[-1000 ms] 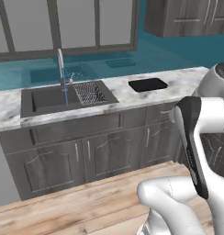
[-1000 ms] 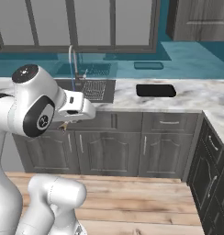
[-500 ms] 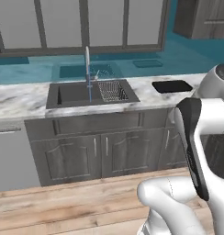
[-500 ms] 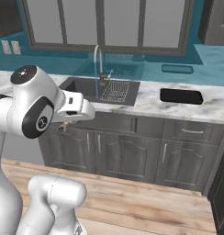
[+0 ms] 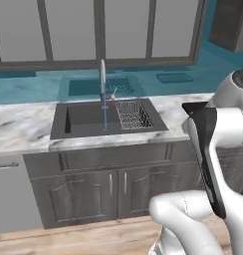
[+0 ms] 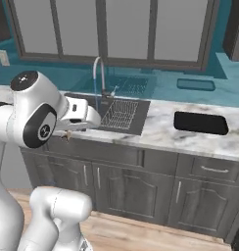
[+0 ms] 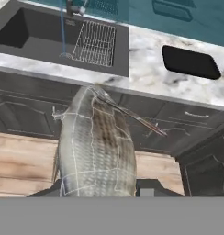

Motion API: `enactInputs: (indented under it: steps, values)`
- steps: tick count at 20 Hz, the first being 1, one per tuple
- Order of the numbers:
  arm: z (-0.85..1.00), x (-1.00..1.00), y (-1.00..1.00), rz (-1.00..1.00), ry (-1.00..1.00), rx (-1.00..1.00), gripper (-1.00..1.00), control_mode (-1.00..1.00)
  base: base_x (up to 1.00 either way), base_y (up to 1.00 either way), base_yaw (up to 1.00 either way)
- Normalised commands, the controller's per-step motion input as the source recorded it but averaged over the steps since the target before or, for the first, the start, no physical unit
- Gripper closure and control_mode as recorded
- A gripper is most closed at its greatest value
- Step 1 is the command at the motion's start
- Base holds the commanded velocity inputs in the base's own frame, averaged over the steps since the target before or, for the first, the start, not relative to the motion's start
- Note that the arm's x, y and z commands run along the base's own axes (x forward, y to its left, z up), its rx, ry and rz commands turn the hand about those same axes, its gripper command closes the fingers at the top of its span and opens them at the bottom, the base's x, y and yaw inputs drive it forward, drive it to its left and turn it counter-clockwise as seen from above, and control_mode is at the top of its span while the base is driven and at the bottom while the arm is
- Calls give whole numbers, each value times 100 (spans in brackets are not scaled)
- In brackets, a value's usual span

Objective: Take the fish out of the fridge, briefly rinse it in the sink, and place it on the tray next to the sink.

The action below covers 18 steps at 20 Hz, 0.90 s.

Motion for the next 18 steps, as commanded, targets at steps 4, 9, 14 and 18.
enactInputs:
  steps: [4,9,14,18]
  values:
    - [0,0,0,0,0,0,100,100,100,0,0]
    - [0,0,0,0,0,0,100,100,63,0,0]
    - [0,0,0,0,0,0,100,100,86,0,0]
    - [0,0,0,0,0,0,100,100,56,0,0]
